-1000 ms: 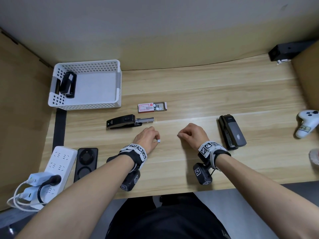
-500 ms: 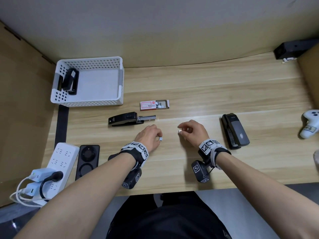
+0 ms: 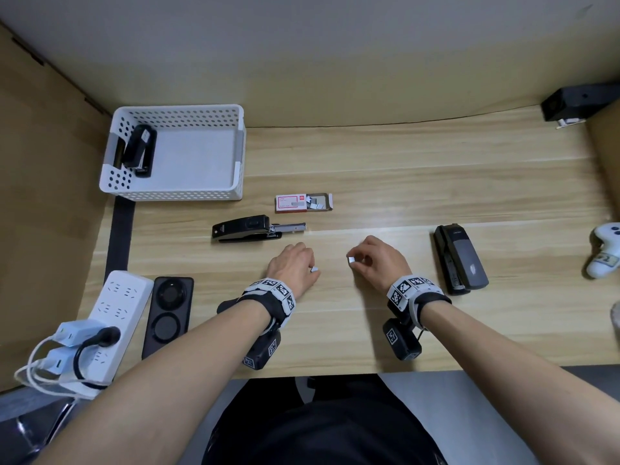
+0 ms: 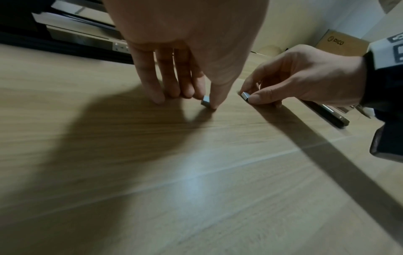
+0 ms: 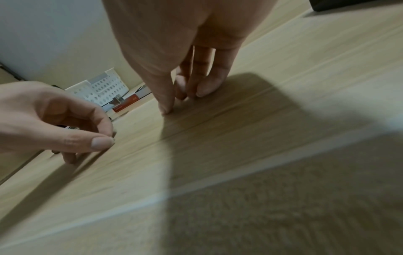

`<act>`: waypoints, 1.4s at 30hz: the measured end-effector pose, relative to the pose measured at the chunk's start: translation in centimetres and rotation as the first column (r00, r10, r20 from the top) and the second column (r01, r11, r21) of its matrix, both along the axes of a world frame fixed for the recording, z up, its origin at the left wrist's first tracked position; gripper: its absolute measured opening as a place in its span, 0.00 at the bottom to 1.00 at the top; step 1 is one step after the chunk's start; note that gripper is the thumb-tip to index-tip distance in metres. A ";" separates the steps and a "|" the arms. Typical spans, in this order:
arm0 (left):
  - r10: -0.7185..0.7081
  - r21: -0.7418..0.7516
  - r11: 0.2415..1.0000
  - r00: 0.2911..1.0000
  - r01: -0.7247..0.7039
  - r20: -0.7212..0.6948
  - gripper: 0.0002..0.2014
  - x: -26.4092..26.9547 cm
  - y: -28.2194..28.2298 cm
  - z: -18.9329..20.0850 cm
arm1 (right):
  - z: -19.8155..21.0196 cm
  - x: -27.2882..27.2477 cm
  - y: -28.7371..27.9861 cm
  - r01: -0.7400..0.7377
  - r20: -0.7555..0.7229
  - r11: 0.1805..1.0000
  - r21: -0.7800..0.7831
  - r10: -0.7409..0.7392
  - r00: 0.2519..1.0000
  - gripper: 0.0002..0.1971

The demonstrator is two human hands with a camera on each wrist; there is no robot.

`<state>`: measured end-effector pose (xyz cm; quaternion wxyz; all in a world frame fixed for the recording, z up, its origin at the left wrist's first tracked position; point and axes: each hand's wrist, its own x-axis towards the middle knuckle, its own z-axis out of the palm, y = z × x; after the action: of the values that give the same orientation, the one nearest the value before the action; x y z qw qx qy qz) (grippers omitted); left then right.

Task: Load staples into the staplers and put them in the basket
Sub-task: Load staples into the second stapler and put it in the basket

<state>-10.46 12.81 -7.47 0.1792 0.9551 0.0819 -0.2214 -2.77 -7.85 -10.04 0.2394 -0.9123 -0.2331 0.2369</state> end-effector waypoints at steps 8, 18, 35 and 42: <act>-0.060 -0.076 0.995 0.996 0.066 0.072 0.06 -0.6 1.1 -0.3 | 0.2 -0.4 0.6 -0.039 0.076 0.999 0.019 0.037 0.996 0.07; -0.067 -0.096 0.993 0.995 0.074 0.068 0.06 -0.5 1.5 -0.5 | 0.8 -0.2 2.0 0.084 0.007 0.993 -0.081 -0.084 0.996 0.06; -0.062 -0.021 0.997 0.890 0.079 0.451 0.17 0.5 13.1 8.0 | 5.9 3.0 11.5 -0.121 0.084 0.992 0.020 0.119 0.989 0.05; -0.010 0.030 1.000 1.000 0.009 0.025 0.26 -0.1 15.6 4.5 | 4.1 2.9 14.3 -0.180 0.095 0.983 -0.023 0.181 0.979 0.06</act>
<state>-10.53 28.46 -2.96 0.1648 0.9607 0.0786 -0.2091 0.09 6.48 -5.96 0.1989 -0.8994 -0.3246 0.2149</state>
